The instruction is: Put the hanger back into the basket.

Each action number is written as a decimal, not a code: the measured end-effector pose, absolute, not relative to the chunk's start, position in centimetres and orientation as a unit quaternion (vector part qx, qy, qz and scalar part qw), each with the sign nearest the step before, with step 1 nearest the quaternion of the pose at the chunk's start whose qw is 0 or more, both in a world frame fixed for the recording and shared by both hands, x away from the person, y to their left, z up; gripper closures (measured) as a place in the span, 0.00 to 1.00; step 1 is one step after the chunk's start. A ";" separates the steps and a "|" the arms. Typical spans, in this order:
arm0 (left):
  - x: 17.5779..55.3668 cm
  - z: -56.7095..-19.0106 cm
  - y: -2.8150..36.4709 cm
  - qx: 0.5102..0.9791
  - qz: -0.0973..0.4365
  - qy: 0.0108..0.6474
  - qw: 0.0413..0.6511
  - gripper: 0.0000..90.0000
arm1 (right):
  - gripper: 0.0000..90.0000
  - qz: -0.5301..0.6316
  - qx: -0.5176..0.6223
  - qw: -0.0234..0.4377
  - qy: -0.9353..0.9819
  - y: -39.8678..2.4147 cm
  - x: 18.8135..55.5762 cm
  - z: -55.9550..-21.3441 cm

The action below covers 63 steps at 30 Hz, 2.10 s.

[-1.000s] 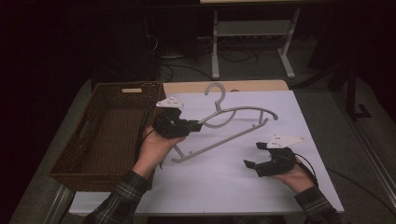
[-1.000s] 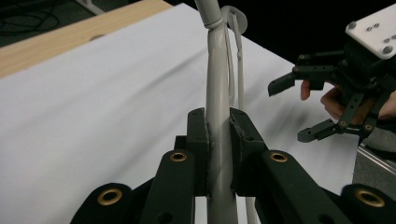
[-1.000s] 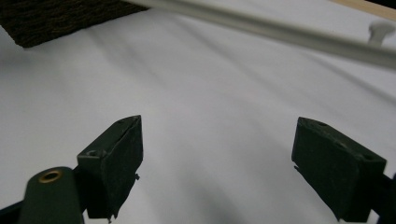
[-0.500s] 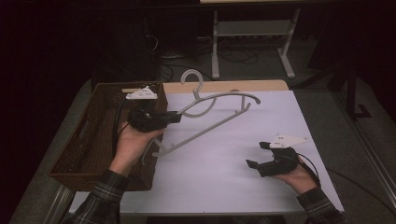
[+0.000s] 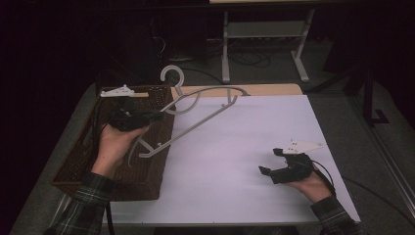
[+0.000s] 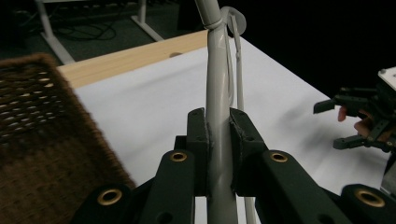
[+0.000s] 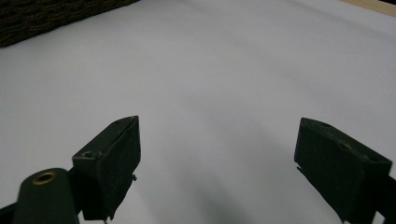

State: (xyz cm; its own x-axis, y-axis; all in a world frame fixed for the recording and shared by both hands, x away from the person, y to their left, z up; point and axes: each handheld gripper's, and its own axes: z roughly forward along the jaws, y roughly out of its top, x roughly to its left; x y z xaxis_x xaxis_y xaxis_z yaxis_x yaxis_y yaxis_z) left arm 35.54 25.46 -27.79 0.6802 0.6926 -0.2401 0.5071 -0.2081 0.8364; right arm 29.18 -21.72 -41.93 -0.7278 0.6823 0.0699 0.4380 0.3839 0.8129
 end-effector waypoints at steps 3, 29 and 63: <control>35.6 -27.5 26.6 0.766 0.101 0.397 0.495 0.90 | 0.15 0.437 0.343 0.140 0.820 -21.7 29.2 -42.0; 34.2 -27.0 35.8 0.725 0.150 0.466 0.484 0.90 | 0.15 0.432 0.352 0.144 0.817 -21.9 29.3 -42.1; 31.6 -28.8 43.0 0.711 0.177 0.521 0.439 0.89 | 0.15 0.427 0.358 0.147 0.817 -21.9 29.5 -42.3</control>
